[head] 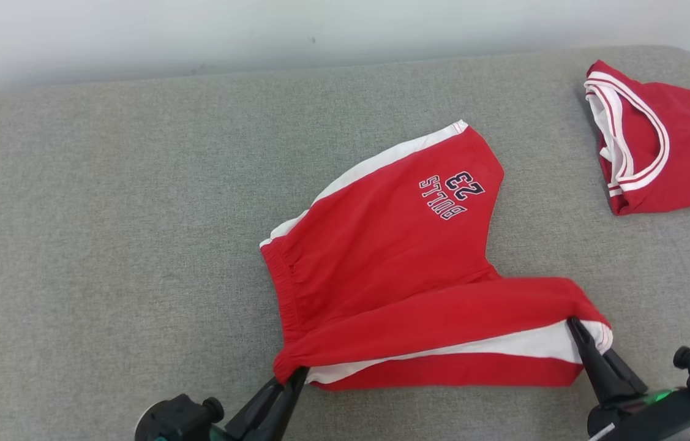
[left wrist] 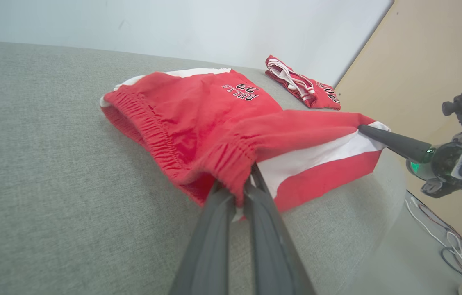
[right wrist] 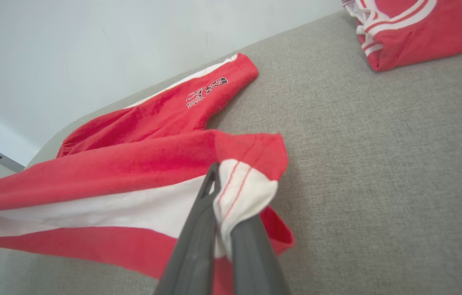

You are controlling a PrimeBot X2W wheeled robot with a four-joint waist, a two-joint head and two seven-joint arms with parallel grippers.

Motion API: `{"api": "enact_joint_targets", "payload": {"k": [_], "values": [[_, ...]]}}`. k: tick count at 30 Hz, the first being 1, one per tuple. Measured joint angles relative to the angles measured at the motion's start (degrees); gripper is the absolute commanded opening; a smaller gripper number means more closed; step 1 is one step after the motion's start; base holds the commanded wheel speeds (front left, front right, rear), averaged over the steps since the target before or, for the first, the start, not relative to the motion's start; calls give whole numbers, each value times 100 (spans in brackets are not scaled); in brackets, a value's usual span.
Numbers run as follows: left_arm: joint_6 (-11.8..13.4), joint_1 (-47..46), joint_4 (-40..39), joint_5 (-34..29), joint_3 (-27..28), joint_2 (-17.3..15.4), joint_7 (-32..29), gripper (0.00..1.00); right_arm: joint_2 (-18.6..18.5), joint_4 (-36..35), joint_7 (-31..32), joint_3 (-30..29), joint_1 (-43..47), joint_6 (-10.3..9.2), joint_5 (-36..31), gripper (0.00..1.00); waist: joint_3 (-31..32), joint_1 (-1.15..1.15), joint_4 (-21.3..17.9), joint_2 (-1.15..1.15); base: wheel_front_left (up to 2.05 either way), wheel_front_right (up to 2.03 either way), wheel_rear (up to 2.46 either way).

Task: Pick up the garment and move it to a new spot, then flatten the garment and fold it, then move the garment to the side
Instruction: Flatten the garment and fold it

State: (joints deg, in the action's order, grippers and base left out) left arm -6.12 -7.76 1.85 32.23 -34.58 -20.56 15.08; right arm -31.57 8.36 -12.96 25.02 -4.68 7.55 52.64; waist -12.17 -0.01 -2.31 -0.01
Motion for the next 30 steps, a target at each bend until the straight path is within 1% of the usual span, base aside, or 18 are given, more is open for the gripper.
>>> {"api": "enact_joint_targets", "payload": {"k": [5,8,10,11,15,19,23,30], "values": [[-54,-113,3,-32,9,180,0,0,157,-274,327,-383,-9,0,-266,0,-5,1,55,0,0,0,0],[-89,-282,1,-55,79,265,0,0,218,-393,510,-620,-182,0,-357,0,-35,1,120,1,0,0,0],[-94,-435,8,-53,130,315,0,0,254,-436,664,-745,-419,0,-421,0,-71,1,166,1,0,0,0],[-99,-642,36,-38,154,379,0,0,270,-416,861,-854,-683,0,-483,0,-116,1,224,1,0,0,0],[-131,-1099,219,73,227,513,3,0,359,-237,1222,-955,-1394,0,-549,0,-264,1,326,2,0,0,0],[-137,-1580,631,338,208,679,3,0,457,209,1461,-958,-2178,0,-582,0,-447,2,441,2,0,0,0],[-137,-2138,1025,622,133,812,4,0,566,883,1582,-873,-2923,0,-626,0,-645,3,563,2,0,0,0],[-138,-2717,1658,854,9,935,3,0,721,2003,1445,-508,-3903,0,-705,0,-935,3,757,2,0,0,0]]}}
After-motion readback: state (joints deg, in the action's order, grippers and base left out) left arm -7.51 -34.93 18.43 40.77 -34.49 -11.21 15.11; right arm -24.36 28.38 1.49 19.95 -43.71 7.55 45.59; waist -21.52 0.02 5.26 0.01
